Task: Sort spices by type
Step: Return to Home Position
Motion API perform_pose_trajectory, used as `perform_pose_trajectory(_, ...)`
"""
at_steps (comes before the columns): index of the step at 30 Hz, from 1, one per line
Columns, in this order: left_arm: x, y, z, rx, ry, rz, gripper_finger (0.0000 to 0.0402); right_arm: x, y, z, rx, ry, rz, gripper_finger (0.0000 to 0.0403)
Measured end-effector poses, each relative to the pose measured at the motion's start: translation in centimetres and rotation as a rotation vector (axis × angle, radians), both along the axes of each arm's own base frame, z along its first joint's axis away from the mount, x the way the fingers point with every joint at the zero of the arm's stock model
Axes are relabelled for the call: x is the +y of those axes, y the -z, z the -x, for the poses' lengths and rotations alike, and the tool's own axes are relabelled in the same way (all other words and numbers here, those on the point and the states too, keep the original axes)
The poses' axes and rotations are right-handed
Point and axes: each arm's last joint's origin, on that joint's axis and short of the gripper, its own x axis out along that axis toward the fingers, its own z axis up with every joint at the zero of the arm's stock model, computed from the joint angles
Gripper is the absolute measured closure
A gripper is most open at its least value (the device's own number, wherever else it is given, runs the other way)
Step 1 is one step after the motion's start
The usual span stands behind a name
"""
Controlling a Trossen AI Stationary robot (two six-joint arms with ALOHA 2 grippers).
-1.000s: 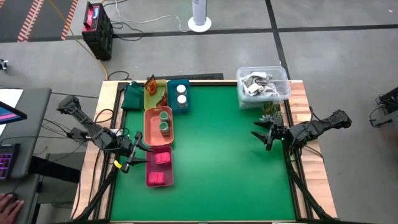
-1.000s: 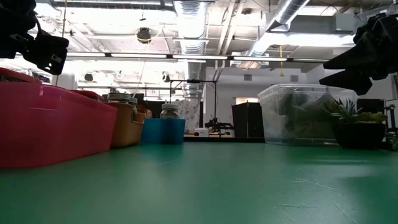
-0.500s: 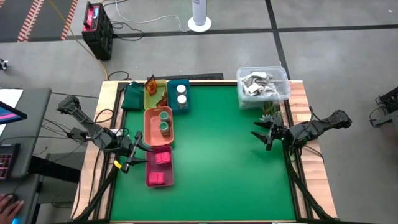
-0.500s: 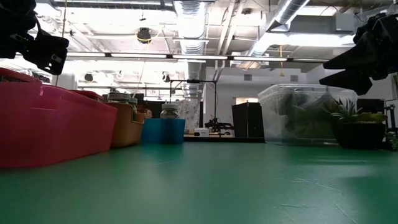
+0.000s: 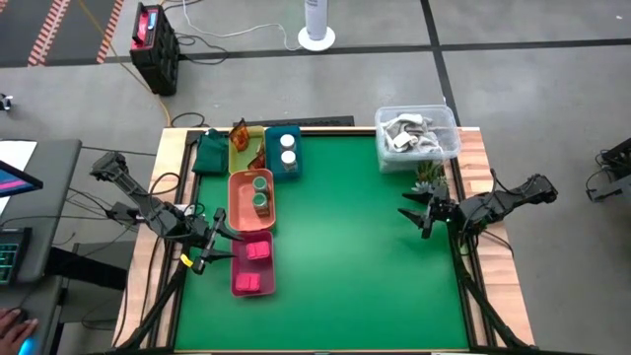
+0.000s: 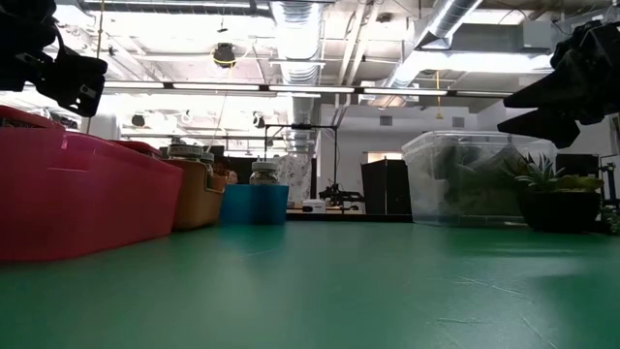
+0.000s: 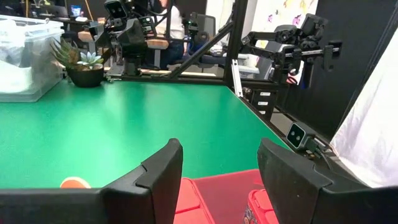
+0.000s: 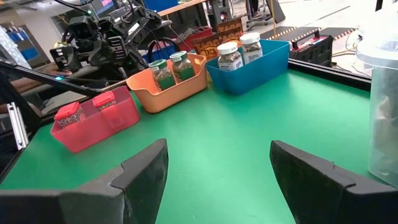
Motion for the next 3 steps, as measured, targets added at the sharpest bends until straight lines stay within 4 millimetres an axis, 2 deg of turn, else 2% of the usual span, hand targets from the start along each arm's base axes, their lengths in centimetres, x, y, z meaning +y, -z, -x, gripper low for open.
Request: perform_pose_trajectory(3, 0.0, 0.0, 0.0, 0.0, 0.0, 0.0, 0.0205, 0.0, 0.0, 0.0, 0.0, 0.0, 0.0, 0.0097)
